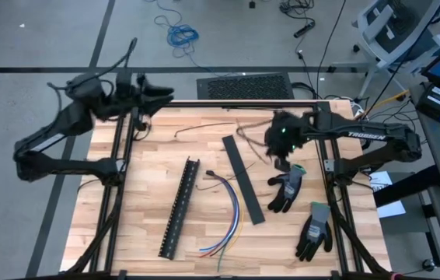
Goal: Ziptie cables
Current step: Wrap the black zip tie on the cables
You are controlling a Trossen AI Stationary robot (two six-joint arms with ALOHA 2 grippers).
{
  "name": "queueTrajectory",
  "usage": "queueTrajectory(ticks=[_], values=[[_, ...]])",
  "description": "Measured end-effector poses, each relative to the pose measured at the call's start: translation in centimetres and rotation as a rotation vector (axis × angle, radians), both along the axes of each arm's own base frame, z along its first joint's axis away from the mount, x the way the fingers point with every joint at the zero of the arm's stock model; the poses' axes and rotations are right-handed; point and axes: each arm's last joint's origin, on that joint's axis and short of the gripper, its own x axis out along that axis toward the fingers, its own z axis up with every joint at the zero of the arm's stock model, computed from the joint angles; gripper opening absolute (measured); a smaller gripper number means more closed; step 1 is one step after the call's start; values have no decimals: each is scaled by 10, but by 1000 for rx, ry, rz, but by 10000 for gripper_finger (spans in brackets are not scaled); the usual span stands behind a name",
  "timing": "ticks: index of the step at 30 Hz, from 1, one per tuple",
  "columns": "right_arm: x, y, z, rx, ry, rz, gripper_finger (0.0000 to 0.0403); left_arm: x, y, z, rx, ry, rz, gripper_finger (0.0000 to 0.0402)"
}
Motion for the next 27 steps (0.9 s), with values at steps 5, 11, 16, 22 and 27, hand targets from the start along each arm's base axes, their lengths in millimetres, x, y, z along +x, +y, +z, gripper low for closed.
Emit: queueTrajectory(ticks=[5, 11, 16, 22, 27], values=[[10, 18, -25, -21, 71, 27, 0, 6, -9, -44, -75, 390, 67, 125], [10, 10, -28, -160, 83, -178, 0, 52, -11, -105, -55, 688, -47, 125], [-9, 0, -8, -185, -2, -257, 0, 105, -7, -157, -12, 893, -238, 125], [-30, -1, 12, -173, -104, -293, 0, 152, -11, -227, -75, 1062, -455, 125], [-35, 3, 17, -138, -138, -278, 0, 169, -17, -254, -83, 1105, -490, 126]])
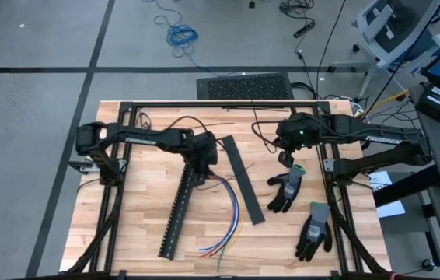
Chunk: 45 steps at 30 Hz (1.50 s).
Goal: Ziptie cables
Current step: Wrap the black zip tie on the cables
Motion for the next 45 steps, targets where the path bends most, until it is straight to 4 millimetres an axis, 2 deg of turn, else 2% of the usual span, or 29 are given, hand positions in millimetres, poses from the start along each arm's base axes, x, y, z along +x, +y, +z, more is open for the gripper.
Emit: queueTrajectory(ticks=[5, 10, 16, 20, 27, 33, 35, 38, 42, 45], values=[[0, 0, 0, -20, 6, 18, 0, 6, 0, -4, 155, -24, 12, 126], [0, 0, 0, -46, 14, 43, 0, 7, 2, -4, 178, -25, 17, 126], [0, 0, 0, -56, 17, 53, 0, 13, 1, -26, 157, 26, -31, 126], [0, 0, 0, -58, 17, 56, 0, 16, 4, -41, 211, 77, -28, 126], [0, 0, 0, -57, 17, 57, 0, 19, 6, -59, 252, 127, -68, 126], [1, 0, 1, -57, 8, 58, 0, 21, 5, -62, 243, 119, -73, 123], [2, 0, 2, -61, -8, 57, 0, 23, 4, -60, 274, 125, -56, 102], [3, -1, 3, -71, -16, 61, 0, 30, 6, -50, 293, 116, -19, 35], [-2, -1, 2, -92, 21, 57, 0, 32, 5, -26, 268, 123, 19, 30], [-13, -1, 0, -110, 91, 7, 0, 26, -3, 11, 260, 24, 4, 30]])
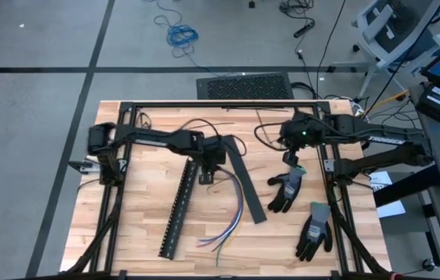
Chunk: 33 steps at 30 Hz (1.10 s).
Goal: Ziptie cables
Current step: Wrap the black zip tie on the cables
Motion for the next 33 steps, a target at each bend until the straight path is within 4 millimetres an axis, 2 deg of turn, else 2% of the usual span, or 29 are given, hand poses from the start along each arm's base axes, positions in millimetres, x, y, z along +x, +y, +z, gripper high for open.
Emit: queueTrajectory(ticks=[5, 9, 11, 15, 18, 20, 25, 29, 33], values=[[-15, 2, -3, 57, 77, -121, 0, -31, -11, 68, 30, -214, -64, 29], [-16, 4, -10, 215, 67, -196, 0, -62, -14, 112, 95, -364, -77, 29], [-12, 6, -24, 297, 76, -223, 0, -77, -14, 127, 145, -406, -36, 29], [5, 13, -68, 400, 108, -185, 0, -106, -14, 155, 243, -509, 47, 28], [26, 19, -98, 441, 48, -117, 0, -122, -13, 168, 287, -558, 129, 27], [43, 21, -111, 463, -10, -82, 0, -130, -13, 173, 294, -581, 165, 27], [88, 20, -115, 458, -125, -34, 0, -141, -14, 182, 311, -628, 191, 23], [112, 20, -126, 428, 2, 28, 0, -145, -14, 187, 322, -664, 205, 22], [120, 21, -147, 454, 157, 92, 0, -153, -14, 199, 344, -757, 212, 16]])
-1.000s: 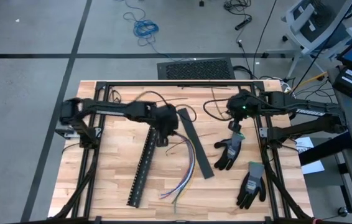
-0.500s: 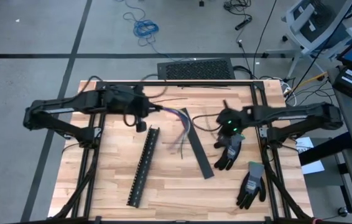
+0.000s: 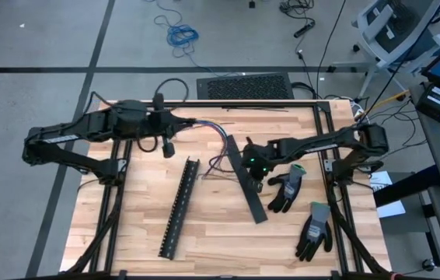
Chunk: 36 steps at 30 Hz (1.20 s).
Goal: Ziptie cables
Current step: Wrap the black zip tie on the cables
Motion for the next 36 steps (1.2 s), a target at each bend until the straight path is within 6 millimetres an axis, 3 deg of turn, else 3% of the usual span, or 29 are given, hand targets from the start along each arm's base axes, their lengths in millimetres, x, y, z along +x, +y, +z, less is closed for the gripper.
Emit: queueTrajectory(ticks=[7, 14, 20, 25, 28, 36], values=[[7, 10, -6, 39, -16, 62, 0, -22, 4, 24, 151, -134, 192, 3], [9, 16, -13, 48, 13, 90, 0, -36, 3, 57, 197, -429, 245, 3], [21, 21, -9, 84, -127, 178, 0, -34, 3, 55, 194, -420, 242, 3], [21, 21, -9, 52, -129, 170, 4, -27, 3, 53, 177, -413, 217, 2], [25, 20, -6, 32, -185, 191, 30, -27, 3, 53, 169, -417, 218, 1], [35, 18, 12, -61, -373, 155, 149, -27, 3, 51, 168, -403, 216, 1]])
